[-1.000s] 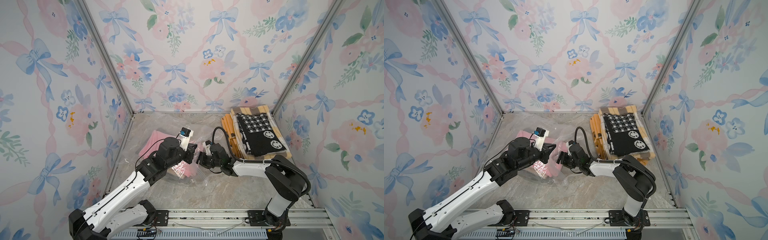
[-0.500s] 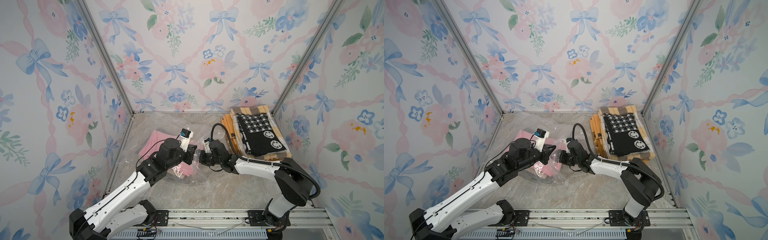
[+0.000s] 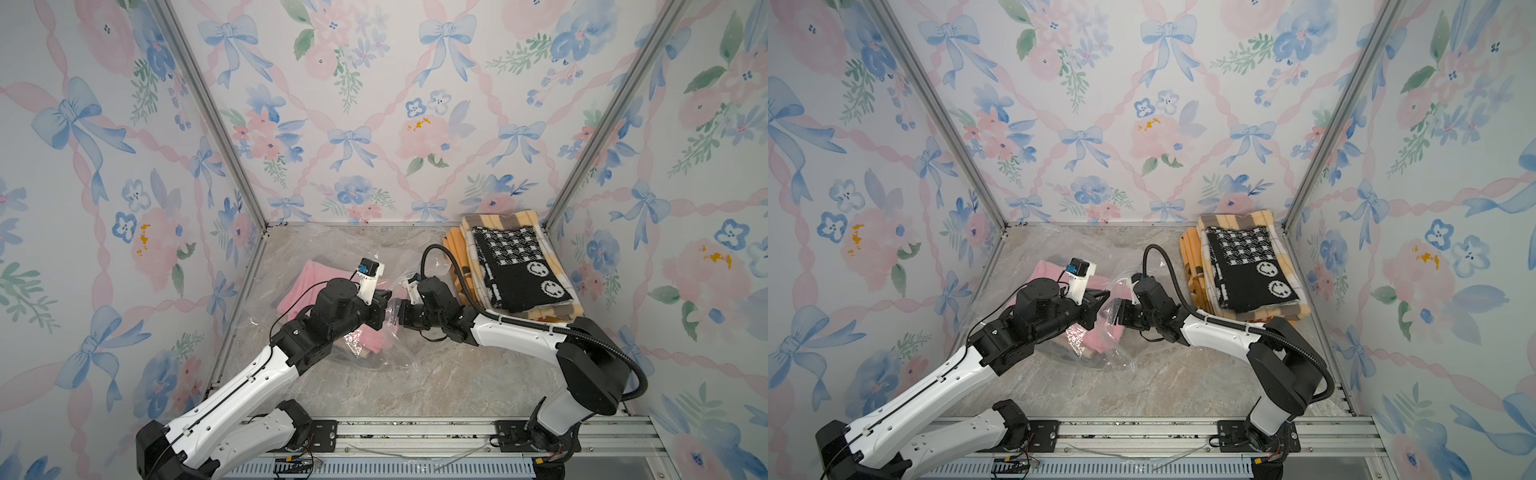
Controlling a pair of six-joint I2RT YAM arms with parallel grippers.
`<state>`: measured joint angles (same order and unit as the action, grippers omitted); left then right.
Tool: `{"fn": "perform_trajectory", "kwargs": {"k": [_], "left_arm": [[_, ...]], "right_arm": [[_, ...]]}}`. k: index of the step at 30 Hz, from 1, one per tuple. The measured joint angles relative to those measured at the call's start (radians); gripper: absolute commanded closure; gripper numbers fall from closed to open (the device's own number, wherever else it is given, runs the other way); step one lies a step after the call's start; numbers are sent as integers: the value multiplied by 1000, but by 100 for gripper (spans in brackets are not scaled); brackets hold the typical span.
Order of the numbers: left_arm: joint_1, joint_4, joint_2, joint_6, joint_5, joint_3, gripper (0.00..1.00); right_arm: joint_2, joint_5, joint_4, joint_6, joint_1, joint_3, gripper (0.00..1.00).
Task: Take the blanket out of the vacuum bag
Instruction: Take out the blanket from the vacuum bag.
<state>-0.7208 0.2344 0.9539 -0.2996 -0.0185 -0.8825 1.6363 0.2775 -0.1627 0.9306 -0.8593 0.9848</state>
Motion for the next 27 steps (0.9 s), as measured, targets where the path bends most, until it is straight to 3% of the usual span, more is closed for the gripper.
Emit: {"fn": "perform_trajectory", "kwargs": {"k": [16,18,23,27], "left_arm": [[0,8,3,0,11,6,100],[0,8,5,0,11,6,100],[0,8,5,0,12,6,100],[0,8,5,0,18,6,100]], "right_arm": [[150,50,-93,49,0,1,25],[156,53,-97,50,0,1,33],[158,59,-93,49,0,10,68],[157,58,-73,29,0,34,89]]}}
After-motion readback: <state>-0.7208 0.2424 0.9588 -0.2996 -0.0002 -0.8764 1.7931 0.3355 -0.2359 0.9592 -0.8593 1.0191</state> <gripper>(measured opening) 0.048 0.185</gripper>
